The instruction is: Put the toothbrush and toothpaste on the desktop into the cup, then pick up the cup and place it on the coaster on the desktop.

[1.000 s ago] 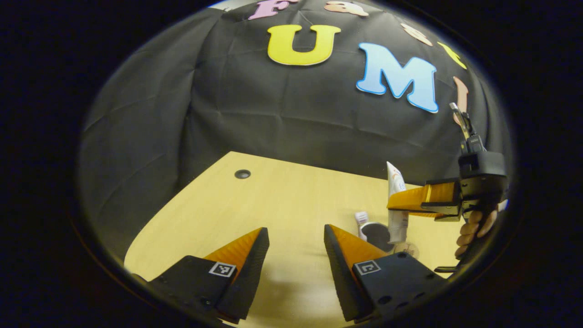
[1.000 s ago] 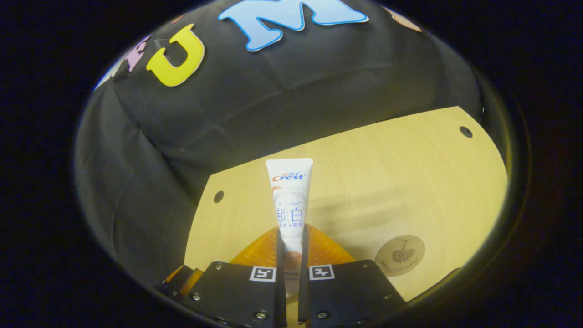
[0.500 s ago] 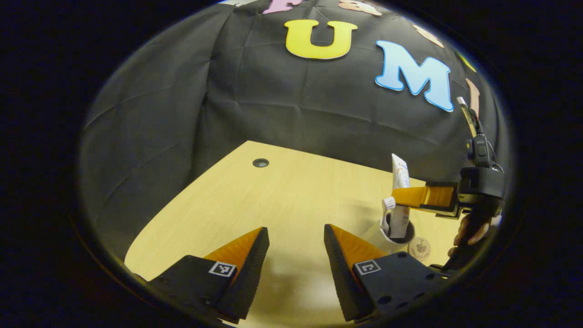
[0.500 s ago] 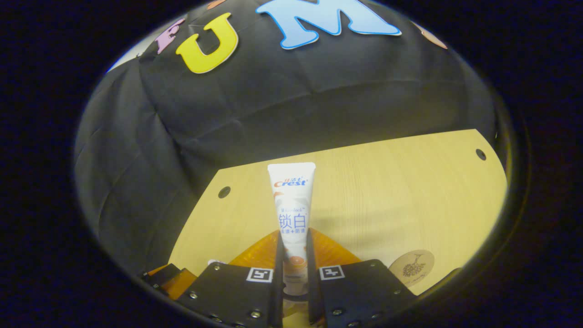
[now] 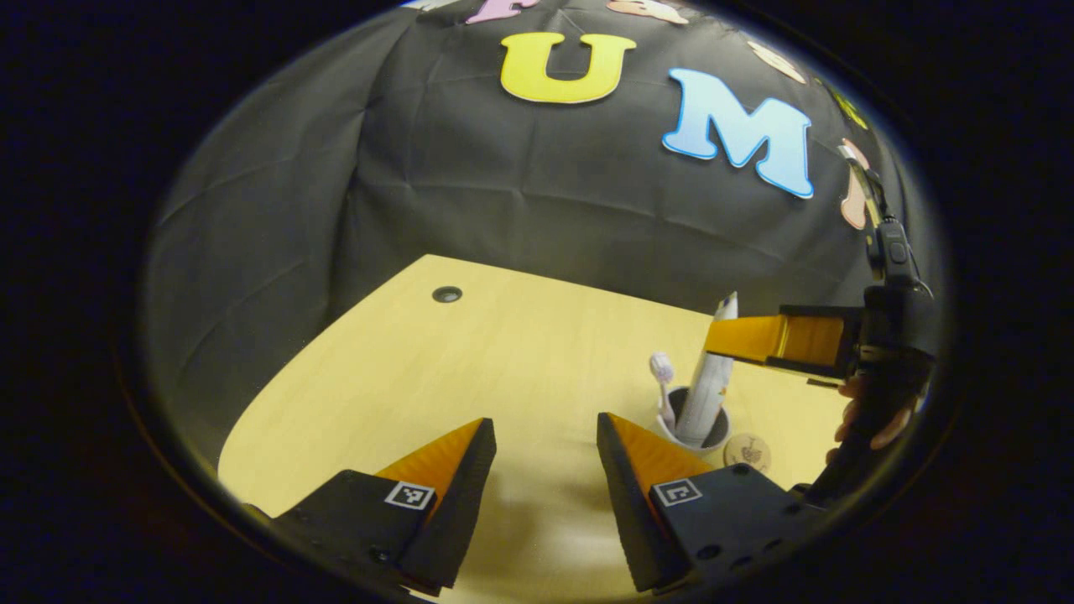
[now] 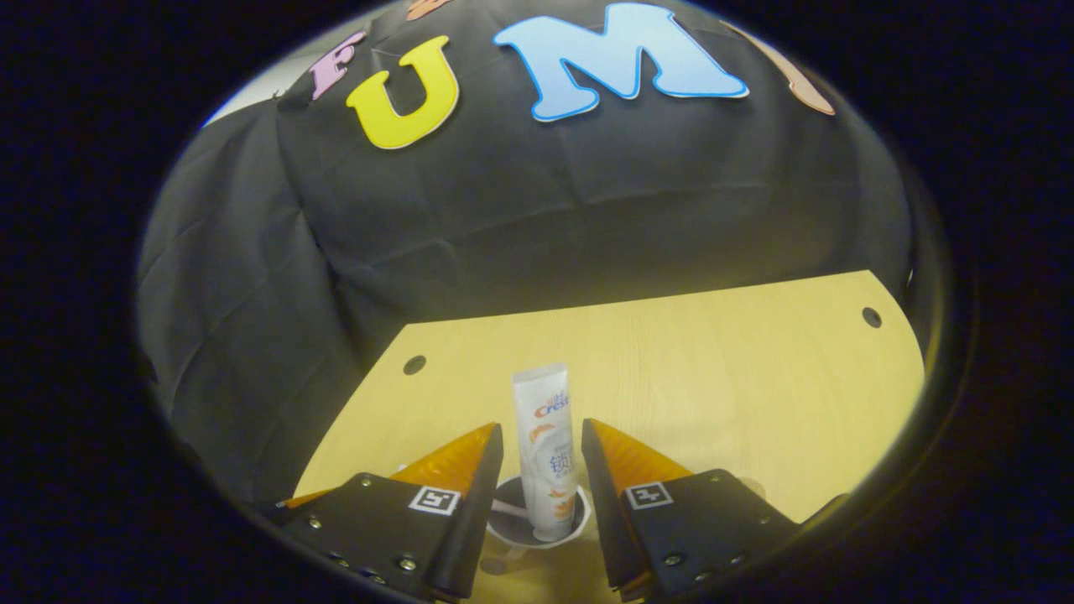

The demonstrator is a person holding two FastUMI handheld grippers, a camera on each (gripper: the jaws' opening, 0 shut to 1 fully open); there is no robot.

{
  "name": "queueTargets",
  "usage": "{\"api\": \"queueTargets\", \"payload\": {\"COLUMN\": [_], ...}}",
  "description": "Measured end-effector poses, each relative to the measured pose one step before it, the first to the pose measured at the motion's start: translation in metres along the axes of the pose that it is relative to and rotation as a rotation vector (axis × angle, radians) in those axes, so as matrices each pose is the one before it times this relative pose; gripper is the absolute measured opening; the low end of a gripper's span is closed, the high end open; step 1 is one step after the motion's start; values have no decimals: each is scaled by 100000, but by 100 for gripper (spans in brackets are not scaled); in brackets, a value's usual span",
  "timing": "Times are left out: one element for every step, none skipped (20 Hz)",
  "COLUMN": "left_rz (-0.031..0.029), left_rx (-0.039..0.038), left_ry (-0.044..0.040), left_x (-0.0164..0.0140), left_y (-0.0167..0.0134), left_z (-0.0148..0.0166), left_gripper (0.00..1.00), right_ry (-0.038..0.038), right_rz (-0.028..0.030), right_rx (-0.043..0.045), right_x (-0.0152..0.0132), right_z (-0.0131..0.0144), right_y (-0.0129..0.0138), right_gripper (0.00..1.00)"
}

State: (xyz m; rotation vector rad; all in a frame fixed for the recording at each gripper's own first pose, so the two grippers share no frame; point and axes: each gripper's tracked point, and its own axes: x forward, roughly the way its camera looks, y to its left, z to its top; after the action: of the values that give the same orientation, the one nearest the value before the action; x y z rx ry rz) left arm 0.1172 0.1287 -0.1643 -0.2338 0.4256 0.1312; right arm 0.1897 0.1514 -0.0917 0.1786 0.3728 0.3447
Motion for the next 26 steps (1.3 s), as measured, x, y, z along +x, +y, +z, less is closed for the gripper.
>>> {"api": "queueTargets", "payload": {"left_rz": [-1528,-1432,-1632,-2091,-2859,-1666,-1406,-1579,-1120,-1138,-1028,-1460,-366,159,-309,10,457,932,1326,1589,1139,894,-160,-122,-290,673], "left_rx": [-186,96,267,184,-12,454,616,605,635,624,629,763,1470,1944,1852,1551,1163,611,434,537,484,516,370,446,905,1499], "left_ry": [80,219,608,459,160,299,642,254,400,990,1623,1683,2009,2277,2475,2531,2234,1939,2227,2621,2821,3101,2265,1691,1570,1784], "left_x": [-79,-18,-48,-39,-104,-60,-105,-115,24,102,133,137,308,451,290,308,485,442,481,499,575,419,378,428,445,608], "left_y": [-783,-659,-694,-803,-1045,-857,-689,-733,-676,-670,-636,-588,-424,-332,-398,-350,-180,-37,81,144,158,85,-130,-115,-217,40], "left_z": [106,15,-107,-131,45,119,-117,-66,10,-250,-321,-488,-747,-649,-687,-575,-506,-495,-452,-609,-673,-547,-475,-260,-114,-135], "left_gripper": [80,85,85,85,85,85,83,82,82,82,78,78,81,81,81,81,81,81,81,81,81,80,78,75,81,75], "right_ry": [-959,-874,-710,-687,-869,-950,-689,-475,-449,-124,-186,-189,-173,-39,59,202,314,103,-418,-240,56,454,131,84,-337,-205], "right_rz": [224,-222,-174,-272,-764,-919,-1080,-1116,-815,-1018,-1131,-984,-937,-974,-974,-858,-766,-795,-955,-1270,-1077,-1332,-1289,-1273,-1384,-1513], "right_rx": [1232,1078,1145,1061,578,379,460,775,1106,1076,1096,1089,969,817,840,990,1094,1189,1028,922,1173,1465,1568,1319,1146,982], "right_x": [-371,-283,-383,-278,-322,-443,-469,-379,-355,-323,-314,-280,-268,-294,-265,-272,-404,-353,-356,-231,-278,-297,-210,-276,-257,-148], "right_z": [399,270,379,238,368,363,249,95,128,14,3,-31,-65,-13,-87,-104,-56,-85,84,18,-113,-93,84,-6,48,109], "right_y": [-128,-289,-256,-354,-401,-595,-660,-680,-631,-631,-677,-588,-613,-530,-536,-561,-553,-557,-588,-761,-727,-755,-796,-756,-764,-897], "right_gripper": [57,57,57,57,57,53,57,57,57,57,57,57,57,57,57,57,57,57,57,53,57,57,57,57,57,53]}}
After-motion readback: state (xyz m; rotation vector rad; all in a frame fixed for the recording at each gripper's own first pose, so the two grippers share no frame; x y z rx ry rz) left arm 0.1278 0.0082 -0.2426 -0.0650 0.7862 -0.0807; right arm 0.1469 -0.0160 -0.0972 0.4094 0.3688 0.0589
